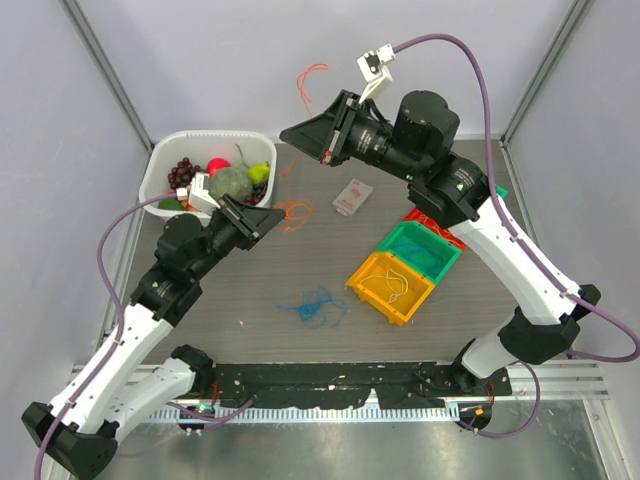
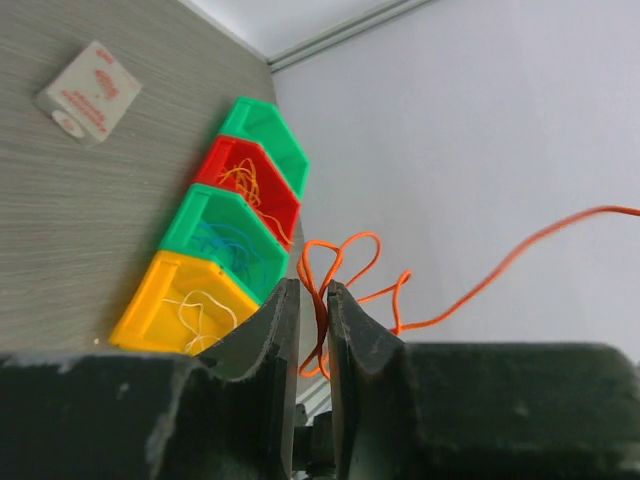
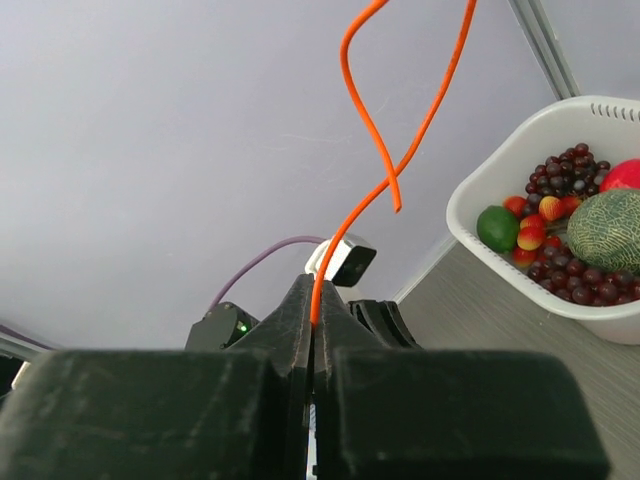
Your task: Untangle the cables
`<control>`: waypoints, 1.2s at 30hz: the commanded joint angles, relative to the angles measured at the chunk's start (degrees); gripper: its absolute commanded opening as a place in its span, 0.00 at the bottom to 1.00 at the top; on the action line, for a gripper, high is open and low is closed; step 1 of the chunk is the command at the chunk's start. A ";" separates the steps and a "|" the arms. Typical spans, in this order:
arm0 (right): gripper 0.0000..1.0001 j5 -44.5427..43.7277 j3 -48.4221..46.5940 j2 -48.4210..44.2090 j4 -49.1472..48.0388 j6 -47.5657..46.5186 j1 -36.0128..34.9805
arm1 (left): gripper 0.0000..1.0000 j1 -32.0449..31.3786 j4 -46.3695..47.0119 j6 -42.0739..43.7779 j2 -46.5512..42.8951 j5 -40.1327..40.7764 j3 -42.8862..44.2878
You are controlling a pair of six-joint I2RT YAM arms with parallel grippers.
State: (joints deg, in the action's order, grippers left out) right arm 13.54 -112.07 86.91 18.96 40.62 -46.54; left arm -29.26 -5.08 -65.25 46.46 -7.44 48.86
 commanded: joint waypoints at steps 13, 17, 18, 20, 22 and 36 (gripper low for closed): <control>0.01 3.16 -15.88 -1.40 -11.58 9.21 -0.30 | 0.06 7.26 -16.38 19.48 10.50 5.89 -8.33; 0.01 1.41 -18.17 -1.84 -11.49 7.64 -0.21 | 0.07 11.14 -14.87 17.53 10.67 3.05 -12.11; 0.01 1.23 -18.70 -2.01 -11.49 7.20 -0.21 | 0.10 11.76 -14.96 17.53 10.85 2.44 -12.64; 0.01 0.88 -18.62 -2.36 -11.32 5.18 -0.21 | 0.20 12.99 -12.52 17.53 10.76 -4.02 -13.96; 0.01 -0.09 -17.49 -2.71 -9.83 3.68 -0.21 | 0.32 13.08 -9.34 18.14 9.19 -8.63 -15.19; 0.01 -2.38 -16.69 -3.68 -6.57 0.69 -0.21 | 0.85 13.26 -18.47 17.26 0.13 -0.38 -16.78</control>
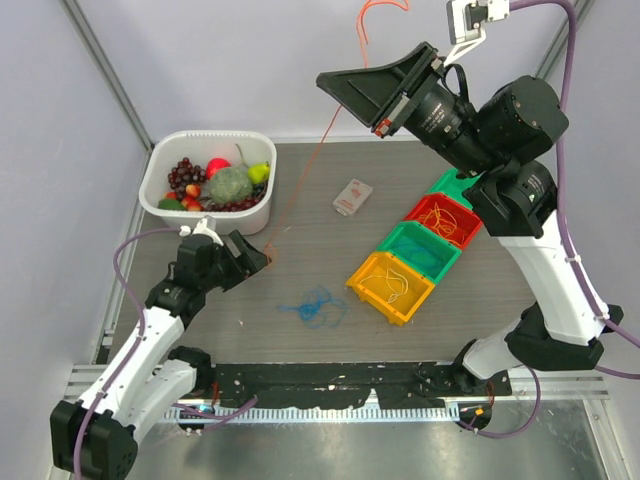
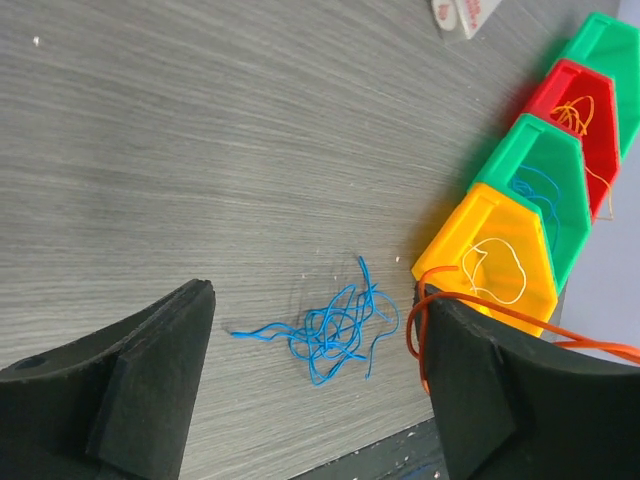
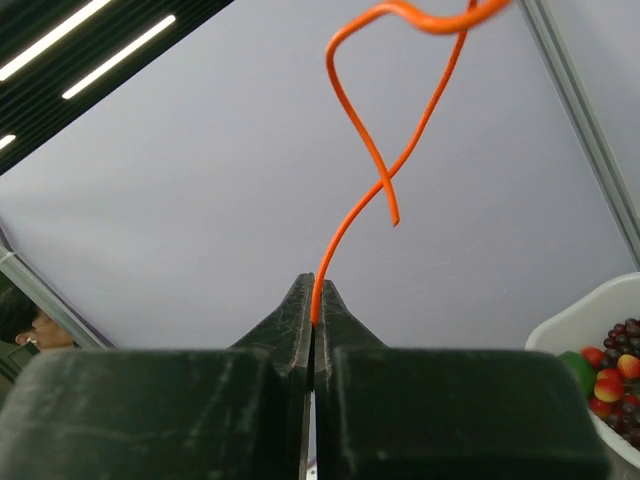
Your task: Untangle the cables
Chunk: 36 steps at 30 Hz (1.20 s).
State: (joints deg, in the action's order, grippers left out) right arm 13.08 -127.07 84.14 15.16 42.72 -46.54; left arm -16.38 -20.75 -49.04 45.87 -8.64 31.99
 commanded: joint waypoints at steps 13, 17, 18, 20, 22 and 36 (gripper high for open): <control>0.01 -5.96 -10.13 -2.22 -1.96 -6.24 -0.21 | 0.95 1.44 -12.12 1.93 7.48 16.98 1.50; 0.01 -6.57 -8.99 -3.89 -3.38 -6.25 -0.30 | 0.98 2.23 -7.83 5.07 6.18 14.12 1.85; 0.01 -6.58 -7.77 -4.24 -3.38 -6.07 -0.21 | 0.97 2.32 -3.20 7.27 4.51 10.70 1.33; 0.01 -6.31 -3.91 -4.68 -3.38 -6.42 -0.21 | 0.91 2.67 5.33 10.35 0.65 1.05 -0.69; 0.01 -6.84 1.27 -5.56 -3.38 -6.33 -0.21 | 0.91 2.85 13.95 10.80 -3.22 -8.10 -2.36; 0.01 -11.22 24.77 -7.24 0.72 -10.37 -0.04 | 0.47 2.85 11.63 5.52 -11.33 -26.68 3.77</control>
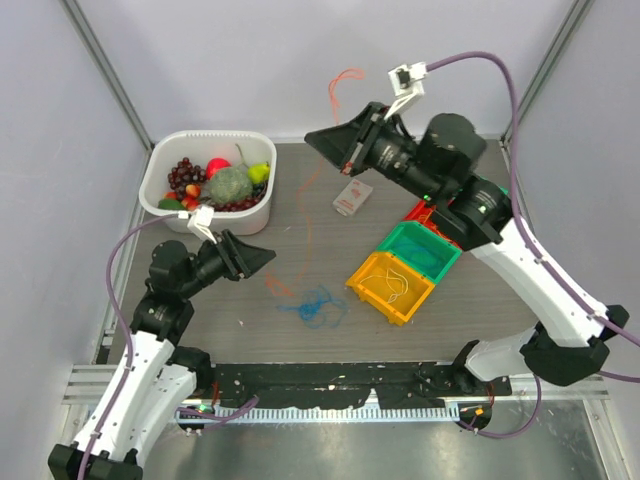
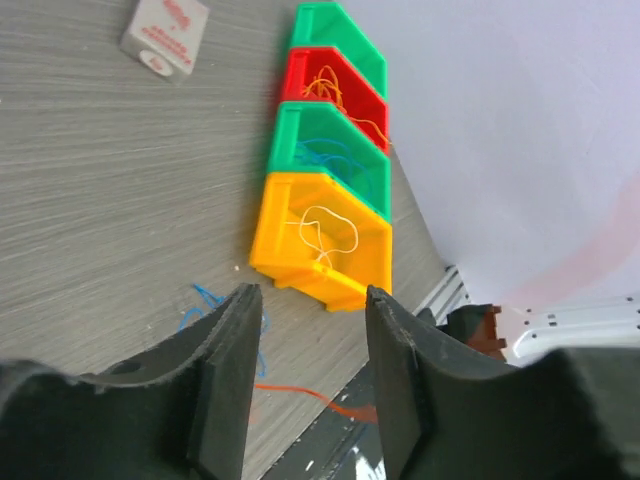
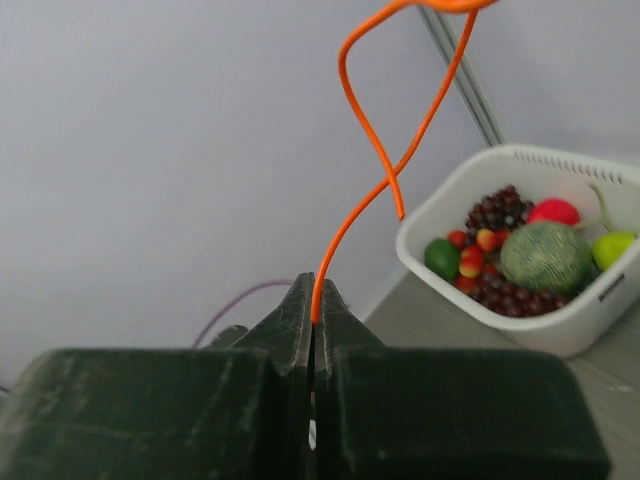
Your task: Untangle the cables
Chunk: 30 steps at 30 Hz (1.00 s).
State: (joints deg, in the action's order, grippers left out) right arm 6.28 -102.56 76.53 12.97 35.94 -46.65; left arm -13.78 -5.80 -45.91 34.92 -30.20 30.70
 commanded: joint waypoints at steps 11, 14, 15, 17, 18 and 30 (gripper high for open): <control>0.01 -9.89 -1.41 1.95 11.55 -8.61 1.30 | 0.74 0.25 -19.23 3.21 0.85 5.48 11.49; 0.01 -10.15 -1.85 1.96 11.20 -8.61 1.48 | 0.70 0.16 -20.47 0.74 3.74 5.85 10.44; 0.01 -10.15 -2.89 2.22 11.11 -8.44 1.48 | 0.69 0.24 -20.22 0.21 4.71 5.15 9.83; 0.01 -9.54 -5.43 2.92 11.37 -7.91 1.83 | 0.68 0.16 -18.38 -0.75 6.47 2.70 8.77; 0.01 -8.84 -7.02 3.27 11.46 -7.04 1.92 | 0.68 0.24 -17.76 -1.19 7.09 1.73 8.42; 0.01 -11.55 -32.61 11.97 11.82 -7.55 4.90 | 0.76 0.25 -17.49 -4.62 7.71 0.05 10.61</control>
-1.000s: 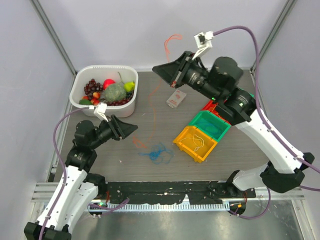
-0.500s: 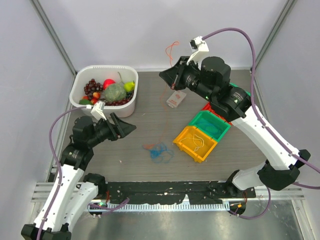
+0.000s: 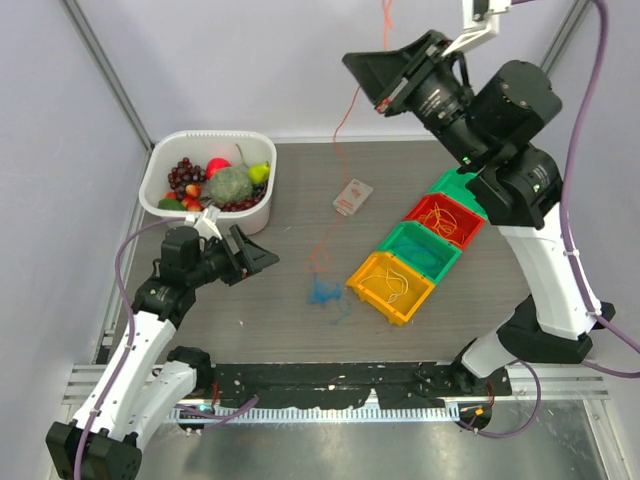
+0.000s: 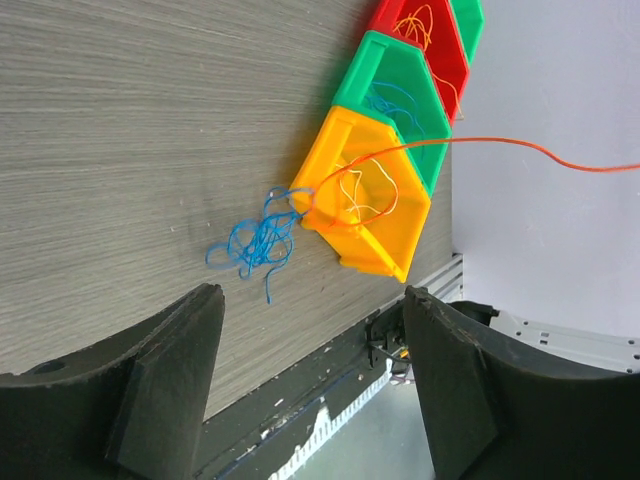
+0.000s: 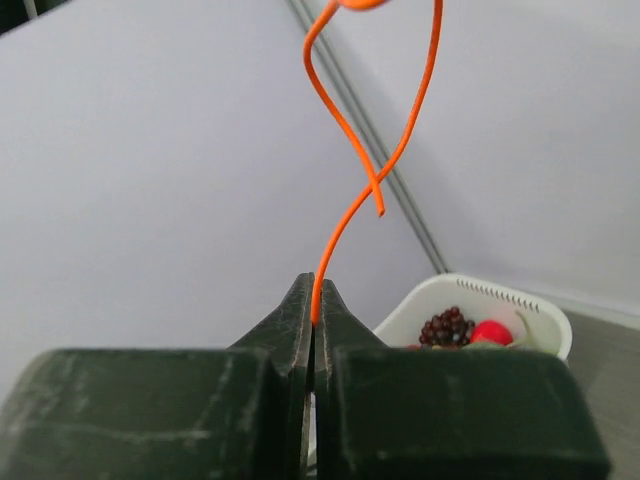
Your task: Untangle the cables
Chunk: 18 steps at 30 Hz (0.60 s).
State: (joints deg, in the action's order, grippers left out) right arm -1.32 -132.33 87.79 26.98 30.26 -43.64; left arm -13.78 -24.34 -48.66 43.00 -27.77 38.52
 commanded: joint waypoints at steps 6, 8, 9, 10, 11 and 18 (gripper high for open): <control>0.01 -10.10 -7.39 1.94 -4.12 -3.97 6.19 | 0.81 0.25 -2.02 0.58 2.60 -5.35 6.30; 0.01 -10.02 -8.20 2.30 -6.32 -3.20 6.63 | 0.82 0.25 -1.42 1.81 4.27 -6.42 6.22; 0.01 -9.58 -8.20 2.39 -8.24 -2.32 6.90 | 0.82 0.16 -1.15 2.51 5.24 -6.33 6.13; 0.01 -7.66 -7.77 2.39 -9.31 -0.40 7.07 | 0.82 -0.36 0.15 2.87 6.03 -6.16 5.86; 0.01 -6.60 -7.24 2.47 -11.23 0.40 7.07 | 0.81 -0.80 1.30 3.48 6.39 -6.16 5.69; 0.01 -4.92 -3.37 1.68 -19.42 7.60 7.07 | 0.83 -7.39 17.27 13.15 6.83 2.89 -1.33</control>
State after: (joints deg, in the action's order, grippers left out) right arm -7.14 -136.53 90.67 16.21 31.92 -36.58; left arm -17.45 -20.03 -42.74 50.06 -30.04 41.28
